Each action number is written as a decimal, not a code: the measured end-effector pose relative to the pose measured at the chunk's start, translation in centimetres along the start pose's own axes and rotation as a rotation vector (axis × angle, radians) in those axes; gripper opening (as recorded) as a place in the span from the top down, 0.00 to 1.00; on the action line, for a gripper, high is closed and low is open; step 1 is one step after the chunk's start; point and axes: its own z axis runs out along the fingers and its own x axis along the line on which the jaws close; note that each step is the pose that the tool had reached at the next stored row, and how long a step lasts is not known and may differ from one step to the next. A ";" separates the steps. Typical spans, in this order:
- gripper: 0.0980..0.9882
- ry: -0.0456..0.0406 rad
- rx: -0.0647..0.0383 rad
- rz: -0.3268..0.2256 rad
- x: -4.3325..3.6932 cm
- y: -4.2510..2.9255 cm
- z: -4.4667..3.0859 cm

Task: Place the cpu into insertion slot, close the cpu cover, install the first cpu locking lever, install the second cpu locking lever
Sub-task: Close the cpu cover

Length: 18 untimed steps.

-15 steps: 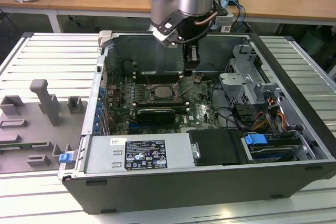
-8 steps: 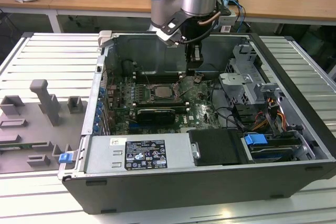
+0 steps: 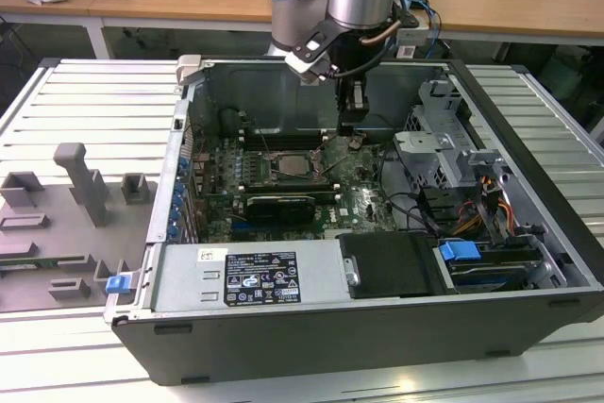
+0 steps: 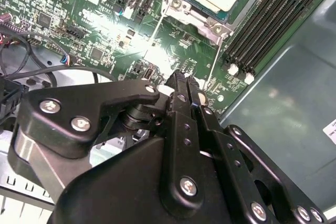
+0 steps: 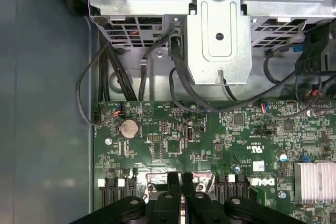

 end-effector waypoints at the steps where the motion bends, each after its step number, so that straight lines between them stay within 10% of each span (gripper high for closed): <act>1: 0.93 0.0000 0.000 0.000 0.03 0.08 0.00; 18: 0.93 -0.0001 0.000 0.000 0.39 1.32 0.05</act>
